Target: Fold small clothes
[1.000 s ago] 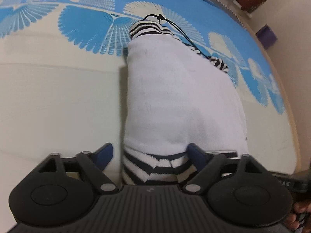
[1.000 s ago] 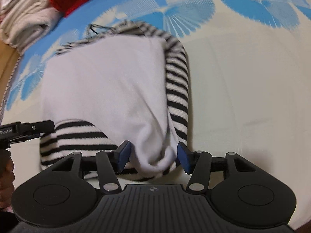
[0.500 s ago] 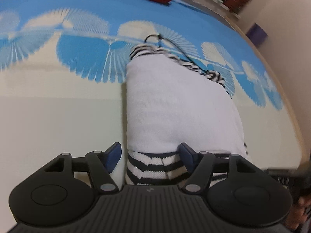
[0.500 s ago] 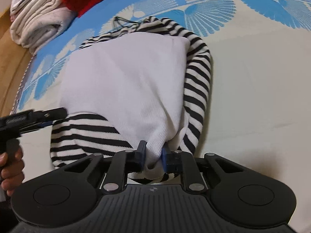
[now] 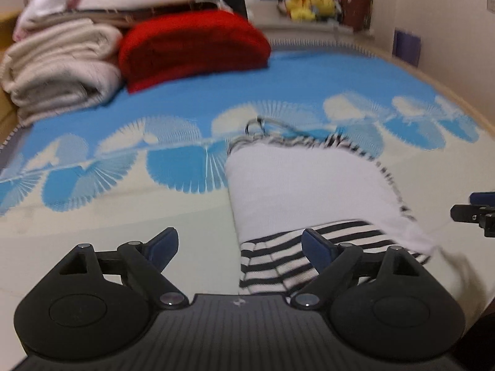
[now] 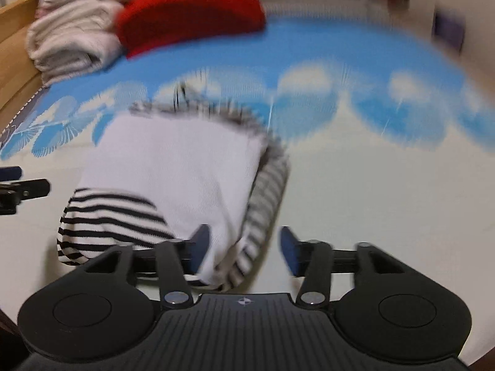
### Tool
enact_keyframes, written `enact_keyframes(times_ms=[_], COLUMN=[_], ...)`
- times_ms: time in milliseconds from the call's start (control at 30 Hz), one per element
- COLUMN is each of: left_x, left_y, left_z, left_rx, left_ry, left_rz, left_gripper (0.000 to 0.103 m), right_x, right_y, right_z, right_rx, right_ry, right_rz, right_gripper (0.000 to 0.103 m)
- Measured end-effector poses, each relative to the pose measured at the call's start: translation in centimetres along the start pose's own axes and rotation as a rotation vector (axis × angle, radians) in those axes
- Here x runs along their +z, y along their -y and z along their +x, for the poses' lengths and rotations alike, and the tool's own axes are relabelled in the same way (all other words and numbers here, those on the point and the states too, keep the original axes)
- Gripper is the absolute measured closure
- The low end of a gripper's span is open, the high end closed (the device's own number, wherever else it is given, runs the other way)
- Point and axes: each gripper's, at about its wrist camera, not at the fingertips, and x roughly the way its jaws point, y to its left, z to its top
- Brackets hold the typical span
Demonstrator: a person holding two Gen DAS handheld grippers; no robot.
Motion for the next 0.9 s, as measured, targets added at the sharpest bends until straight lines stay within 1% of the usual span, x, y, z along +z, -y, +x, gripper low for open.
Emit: enact_keyframes(times_ms=[33, 100, 167, 233, 300, 400, 467, 567, 667, 733, 900], left_x=[-0.4, -0.9, -1.7, -2.2, -2.5, -3.6, -4.5, -5.5, -5.6, -5.5, -5.8], left_y=[0.2, 1.1, 2.0, 3.1, 3.7, 4.9, 5.4, 5.5, 5.6, 5.4, 5.0], left_z=[-1.3, -3.7, -6.4, -8.4, -9.4, -10.3, -10.3, -9.7, -9.1, -8.8, -8.2], left_rx=[0.009, 0.013, -0.024, -0.03, -0.04, -0.028, -0.027, 0.004, 0.037, 0.039, 0.038], left_ry=[0.023, 0.084, 0.149, 0.177, 0.182, 0.174, 0.136, 0.063, 0.037, 0.024, 0.007], left_rz=[-0.011, -0.021, -0.019, -0.033, -0.057, -0.088, -0.12, -0.184, -0.183, -0.183, -0.188], left_gripper=[0.005, 0.004, 0.004, 0.004, 0.004, 0.004, 0.004, 0.004, 0.004, 0.001, 0.001], right_x=[-0.3, -0.9, -1.4, -1.9, -2.3, -3.0, -3.5, -4.3, -4.5, -4.5, -5.1], right_y=[0.1, 0.5, 0.5, 0.2, -0.2, -0.8, -1.3, -2.0, -2.8, -3.3, -3.8], right_z=[-1.2, -3.6, -5.7, -7.5, -8.8, -10.3, -10.7, -10.8, -10.5, -10.6, -10.0], right_rx=[-0.01, -0.009, -0.005, -0.011, -0.007, -0.011, -0.021, -0.028, -0.038, -0.044, -0.05], right_ry=[0.03, 0.088, 0.149, 0.199, 0.23, 0.254, 0.253, 0.236, 0.214, 0.213, 0.195], right_rz=[0.008, 0.053, 0.088, 0.099, 0.095, 0.068, 0.05, 0.022, -0.012, -0.027, -0.047], right_gripper=[0.037, 0.034, 0.026, 0.022, 0.02, 0.016, 0.014, 0.014, 0.014, 0.013, 0.012])
